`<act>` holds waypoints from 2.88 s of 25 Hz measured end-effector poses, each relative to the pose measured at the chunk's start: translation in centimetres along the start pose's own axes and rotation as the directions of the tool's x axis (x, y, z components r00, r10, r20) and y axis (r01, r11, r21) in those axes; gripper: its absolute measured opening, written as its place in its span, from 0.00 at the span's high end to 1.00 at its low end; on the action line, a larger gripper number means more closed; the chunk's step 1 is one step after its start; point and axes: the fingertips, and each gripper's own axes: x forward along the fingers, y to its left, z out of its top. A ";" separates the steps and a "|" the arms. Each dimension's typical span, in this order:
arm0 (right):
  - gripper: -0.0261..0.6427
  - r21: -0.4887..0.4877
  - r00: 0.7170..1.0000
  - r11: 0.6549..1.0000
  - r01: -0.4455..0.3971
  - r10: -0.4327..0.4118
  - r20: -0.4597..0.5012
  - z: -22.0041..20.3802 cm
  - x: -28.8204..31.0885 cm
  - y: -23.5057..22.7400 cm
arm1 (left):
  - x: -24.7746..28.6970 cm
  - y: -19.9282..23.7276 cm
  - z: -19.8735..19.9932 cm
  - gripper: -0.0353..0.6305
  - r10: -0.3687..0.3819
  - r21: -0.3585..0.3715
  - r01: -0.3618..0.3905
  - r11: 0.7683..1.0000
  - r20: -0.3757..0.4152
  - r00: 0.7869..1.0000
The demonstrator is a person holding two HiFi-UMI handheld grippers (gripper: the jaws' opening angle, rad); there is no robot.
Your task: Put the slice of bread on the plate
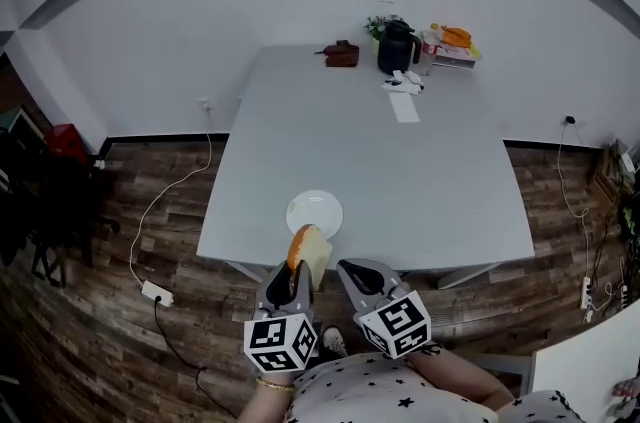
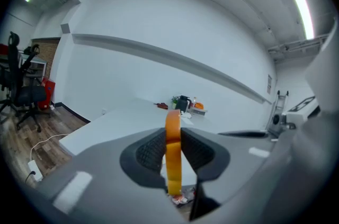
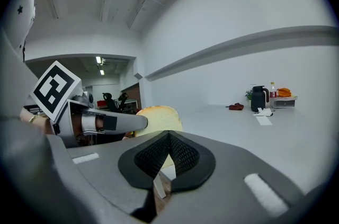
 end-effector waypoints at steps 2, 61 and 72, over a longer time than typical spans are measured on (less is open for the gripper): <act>0.96 -0.003 1.000 1.000 0.021 -0.021 -0.002 0.5 1.8 -1.1 | 2.1 1.4 0.1 0.81 -0.017 -0.005 0.017 1.000 -0.011 1.000; 0.96 0.060 0.990 0.996 -0.065 0.072 -0.120 -1.1 13.2 -7.2 | 13.0 6.1 -1.7 0.94 0.178 0.073 -0.166 0.983 -0.218 0.960; 0.96 0.060 0.989 0.994 -0.088 0.095 -0.117 -0.7 13.0 -6.2 | 12.8 5.8 -1.4 0.94 0.159 0.071 -0.148 0.987 -0.211 0.964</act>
